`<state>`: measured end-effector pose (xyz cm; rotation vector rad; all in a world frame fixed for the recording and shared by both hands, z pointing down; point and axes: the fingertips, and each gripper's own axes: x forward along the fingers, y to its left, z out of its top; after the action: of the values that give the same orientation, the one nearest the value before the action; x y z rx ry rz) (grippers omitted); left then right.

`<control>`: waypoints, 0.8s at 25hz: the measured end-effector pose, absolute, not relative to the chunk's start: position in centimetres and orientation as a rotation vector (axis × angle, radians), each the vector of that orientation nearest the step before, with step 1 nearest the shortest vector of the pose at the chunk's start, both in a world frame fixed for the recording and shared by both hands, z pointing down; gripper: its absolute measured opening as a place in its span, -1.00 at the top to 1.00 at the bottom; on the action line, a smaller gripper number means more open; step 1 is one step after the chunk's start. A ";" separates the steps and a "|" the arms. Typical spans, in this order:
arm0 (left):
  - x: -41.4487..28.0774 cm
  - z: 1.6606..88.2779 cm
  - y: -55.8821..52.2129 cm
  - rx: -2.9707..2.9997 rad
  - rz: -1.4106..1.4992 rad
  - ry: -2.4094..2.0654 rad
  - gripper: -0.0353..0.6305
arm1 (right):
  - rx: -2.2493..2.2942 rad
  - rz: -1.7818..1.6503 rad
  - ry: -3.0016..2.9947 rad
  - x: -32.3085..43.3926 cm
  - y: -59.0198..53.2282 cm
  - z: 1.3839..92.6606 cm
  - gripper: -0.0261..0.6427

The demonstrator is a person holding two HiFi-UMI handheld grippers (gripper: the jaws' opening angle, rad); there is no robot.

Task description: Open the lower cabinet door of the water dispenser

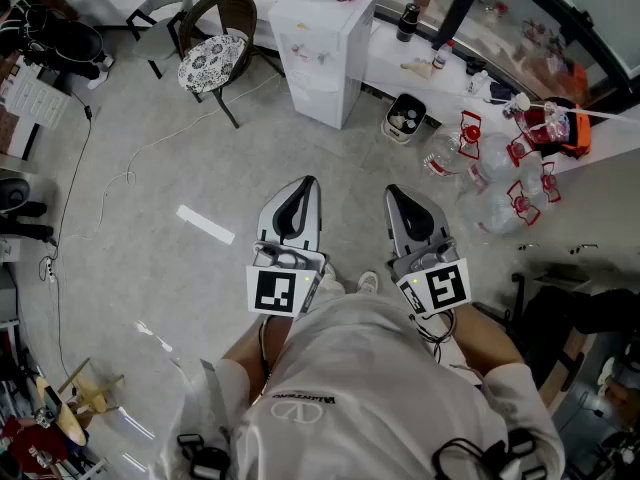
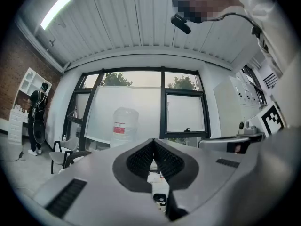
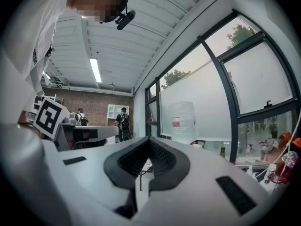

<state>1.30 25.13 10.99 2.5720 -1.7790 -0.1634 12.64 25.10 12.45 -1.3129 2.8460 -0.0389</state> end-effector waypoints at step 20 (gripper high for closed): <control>-2.7 12.2 21.1 2.580 -0.137 -1.779 0.89 | -1.288 -0.009 2.866 9.8 20.0 14.2 0.88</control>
<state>-2.72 21.14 12.24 2.5804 -1.7790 -0.1369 9.83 20.01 14.21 -1.2883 2.8657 -0.0094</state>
